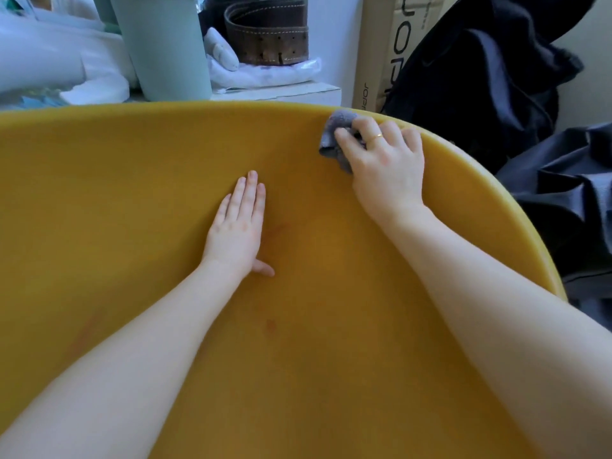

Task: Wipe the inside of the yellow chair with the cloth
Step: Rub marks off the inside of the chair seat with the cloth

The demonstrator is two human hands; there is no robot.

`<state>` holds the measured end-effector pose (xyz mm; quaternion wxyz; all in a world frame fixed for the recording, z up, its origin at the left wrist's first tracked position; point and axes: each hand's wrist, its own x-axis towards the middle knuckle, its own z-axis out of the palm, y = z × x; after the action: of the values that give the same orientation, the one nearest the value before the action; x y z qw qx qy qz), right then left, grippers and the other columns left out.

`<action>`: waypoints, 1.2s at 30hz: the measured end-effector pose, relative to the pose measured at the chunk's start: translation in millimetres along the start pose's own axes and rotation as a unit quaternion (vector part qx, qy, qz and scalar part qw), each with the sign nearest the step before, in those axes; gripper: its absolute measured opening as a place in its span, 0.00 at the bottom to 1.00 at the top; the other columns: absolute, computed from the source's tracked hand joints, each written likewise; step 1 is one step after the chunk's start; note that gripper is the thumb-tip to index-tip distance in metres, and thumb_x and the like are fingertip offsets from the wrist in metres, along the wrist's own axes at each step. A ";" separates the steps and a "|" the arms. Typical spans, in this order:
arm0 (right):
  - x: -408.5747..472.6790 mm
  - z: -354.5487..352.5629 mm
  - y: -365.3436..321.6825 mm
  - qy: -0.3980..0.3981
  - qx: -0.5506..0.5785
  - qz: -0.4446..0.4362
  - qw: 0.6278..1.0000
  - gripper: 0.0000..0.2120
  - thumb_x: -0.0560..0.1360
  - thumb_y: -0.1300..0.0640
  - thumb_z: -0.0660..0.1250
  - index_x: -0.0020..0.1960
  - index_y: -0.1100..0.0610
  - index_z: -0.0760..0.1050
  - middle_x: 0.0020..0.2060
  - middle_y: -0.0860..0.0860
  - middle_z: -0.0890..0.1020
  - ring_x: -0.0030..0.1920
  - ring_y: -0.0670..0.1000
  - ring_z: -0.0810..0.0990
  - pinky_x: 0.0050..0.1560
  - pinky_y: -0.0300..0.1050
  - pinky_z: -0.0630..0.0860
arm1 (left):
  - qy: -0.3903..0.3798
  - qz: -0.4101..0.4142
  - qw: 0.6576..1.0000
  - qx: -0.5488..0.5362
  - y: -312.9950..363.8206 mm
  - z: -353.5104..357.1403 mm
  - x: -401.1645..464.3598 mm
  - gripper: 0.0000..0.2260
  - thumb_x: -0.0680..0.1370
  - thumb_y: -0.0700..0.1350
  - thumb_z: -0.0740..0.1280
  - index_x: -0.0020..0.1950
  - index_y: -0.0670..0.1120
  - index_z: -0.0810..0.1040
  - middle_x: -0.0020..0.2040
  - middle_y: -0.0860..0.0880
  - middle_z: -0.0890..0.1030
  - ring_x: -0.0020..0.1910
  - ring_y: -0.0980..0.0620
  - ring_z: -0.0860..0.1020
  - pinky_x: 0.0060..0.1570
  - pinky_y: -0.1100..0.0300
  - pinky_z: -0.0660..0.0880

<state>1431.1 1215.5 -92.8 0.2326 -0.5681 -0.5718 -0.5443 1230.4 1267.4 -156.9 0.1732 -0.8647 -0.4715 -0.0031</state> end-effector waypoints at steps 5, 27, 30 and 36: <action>-20.9 15.6 -36.1 -0.021 0.077 0.043 0.996 0.13 0.70 0.64 0.60 0.49 0.60 0.81 0.44 0.58 0.82 0.34 0.57 0.76 0.31 0.45 0.67 | 0.011 0.007 1.000 -0.011 -1.7 5.1 3.6 0.64 0.60 0.68 0.71 0.73 0.37 0.31 0.74 0.39 0.31 0.75 0.43 0.36 0.72 0.53 0.40; -24.6 22.1 -70.5 -0.069 0.156 0.066 0.983 0.18 0.69 0.64 0.55 0.50 0.60 0.81 0.46 0.58 0.81 0.34 0.57 0.75 0.26 0.43 0.67 | 0.023 0.006 0.999 -0.021 -3.6 9.4 4.1 0.63 0.61 0.67 0.71 0.73 0.38 0.30 0.74 0.42 0.31 0.75 0.45 0.35 0.73 0.54 0.40; -66.1 16.1 -102.4 -0.137 0.224 0.041 0.964 0.18 0.68 0.61 0.55 0.49 0.59 0.82 0.45 0.57 0.81 0.34 0.57 0.76 0.26 0.42 0.69 | 0.037 -0.006 0.999 -0.027 -4.9 13.6 1.0 0.62 0.64 0.67 0.70 0.69 0.39 0.25 0.74 0.43 0.31 0.75 0.46 0.35 0.72 0.54 0.39; -91.1 -7.8 -111.1 -0.209 0.239 -0.043 0.947 0.11 0.60 0.64 0.68 0.42 0.57 0.82 0.40 0.55 0.80 0.32 0.55 0.75 0.26 0.39 0.68 | 0.006 -0.063 0.997 -0.044 -24.8 16.7 -23.2 0.62 0.63 0.70 0.68 0.72 0.40 0.28 0.74 0.39 0.31 0.74 0.42 0.35 0.71 0.52 0.36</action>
<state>1350.5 1198.9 -210.8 0.2133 -0.5713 -0.7451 -0.2700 1194.6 1265.8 -169.1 0.1377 -0.8399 -0.5234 -0.0402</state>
